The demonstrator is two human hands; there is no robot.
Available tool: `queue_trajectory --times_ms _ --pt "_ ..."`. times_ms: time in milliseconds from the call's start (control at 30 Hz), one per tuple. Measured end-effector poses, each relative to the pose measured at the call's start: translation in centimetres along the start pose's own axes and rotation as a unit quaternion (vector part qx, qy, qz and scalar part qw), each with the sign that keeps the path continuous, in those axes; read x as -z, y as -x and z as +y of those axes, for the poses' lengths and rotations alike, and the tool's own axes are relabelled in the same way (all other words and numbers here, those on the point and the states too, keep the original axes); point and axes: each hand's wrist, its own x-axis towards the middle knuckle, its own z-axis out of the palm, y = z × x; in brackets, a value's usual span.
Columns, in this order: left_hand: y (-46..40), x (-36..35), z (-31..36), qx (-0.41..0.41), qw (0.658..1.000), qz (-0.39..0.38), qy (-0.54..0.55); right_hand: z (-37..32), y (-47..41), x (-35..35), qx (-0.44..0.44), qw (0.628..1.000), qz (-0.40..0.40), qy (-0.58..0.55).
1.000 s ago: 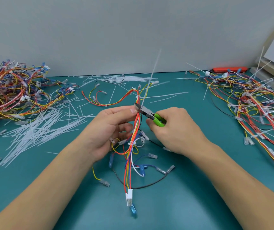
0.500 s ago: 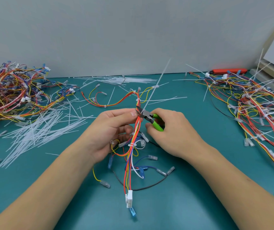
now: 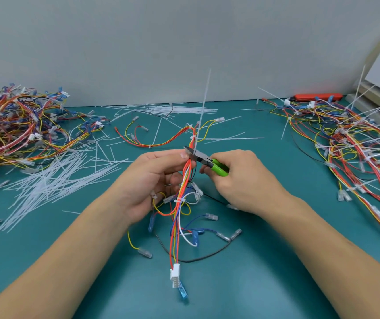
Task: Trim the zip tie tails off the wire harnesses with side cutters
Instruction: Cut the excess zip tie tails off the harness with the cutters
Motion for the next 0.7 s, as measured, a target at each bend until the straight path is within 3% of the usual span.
queue_trajectory --times_ms 200,433,700 --pt "0.06 -0.09 -0.02 -0.008 1.000 0.011 -0.009 -0.27 0.30 -0.41 0.028 0.999 0.045 -0.009" --pt "0.28 -0.27 0.13 -0.010 1.000 0.003 -0.006 -0.42 0.39 -0.27 0.035 0.999 0.008 -0.019" --pt "0.25 -0.17 0.14 -0.011 1.000 -0.005 -0.007 -0.25 0.42 -0.59 0.049 0.998 0.025 -0.043"
